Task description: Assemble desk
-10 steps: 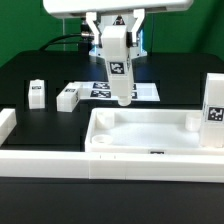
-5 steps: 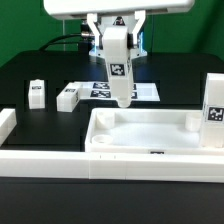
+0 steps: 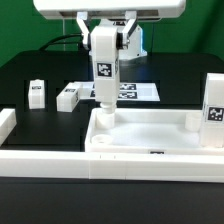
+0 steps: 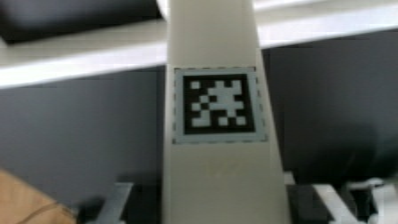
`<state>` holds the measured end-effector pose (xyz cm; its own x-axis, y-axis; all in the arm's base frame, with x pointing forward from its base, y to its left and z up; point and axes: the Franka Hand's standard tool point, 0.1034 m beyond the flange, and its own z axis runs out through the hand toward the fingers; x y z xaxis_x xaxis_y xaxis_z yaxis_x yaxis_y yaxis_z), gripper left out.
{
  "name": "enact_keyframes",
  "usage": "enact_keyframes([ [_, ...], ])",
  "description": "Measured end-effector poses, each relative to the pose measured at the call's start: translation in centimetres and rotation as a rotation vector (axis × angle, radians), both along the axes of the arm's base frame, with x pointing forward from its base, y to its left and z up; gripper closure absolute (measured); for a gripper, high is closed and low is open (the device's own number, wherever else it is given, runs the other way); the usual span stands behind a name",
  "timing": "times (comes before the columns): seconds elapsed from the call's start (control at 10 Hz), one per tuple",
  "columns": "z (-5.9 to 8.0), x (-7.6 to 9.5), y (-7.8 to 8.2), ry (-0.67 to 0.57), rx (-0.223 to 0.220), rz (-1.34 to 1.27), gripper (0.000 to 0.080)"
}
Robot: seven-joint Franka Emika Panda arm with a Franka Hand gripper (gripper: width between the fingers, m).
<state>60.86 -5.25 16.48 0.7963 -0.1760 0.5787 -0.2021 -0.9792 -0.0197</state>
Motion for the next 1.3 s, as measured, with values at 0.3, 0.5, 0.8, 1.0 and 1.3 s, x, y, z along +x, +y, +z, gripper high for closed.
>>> enact_keyframes([
  [0.3, -0.4, 0.7, 0.1, -0.011, -0.004, 0.0, 0.0509],
  [0.5, -0.7, 0.7, 1.1, -0.008, 0.003, 0.002, 0.0509],
  [0.8, -1.1, 0.5, -0.8, 0.0, -0.027, 0.019, 0.0509],
  [1.0, -1.1, 1.2, -0.9, -0.01, -0.012, 0.014, 0.0509],
  [1.3, -1.8, 1.2, 0.8, -0.014, 0.019, -0.012, 0.0509],
])
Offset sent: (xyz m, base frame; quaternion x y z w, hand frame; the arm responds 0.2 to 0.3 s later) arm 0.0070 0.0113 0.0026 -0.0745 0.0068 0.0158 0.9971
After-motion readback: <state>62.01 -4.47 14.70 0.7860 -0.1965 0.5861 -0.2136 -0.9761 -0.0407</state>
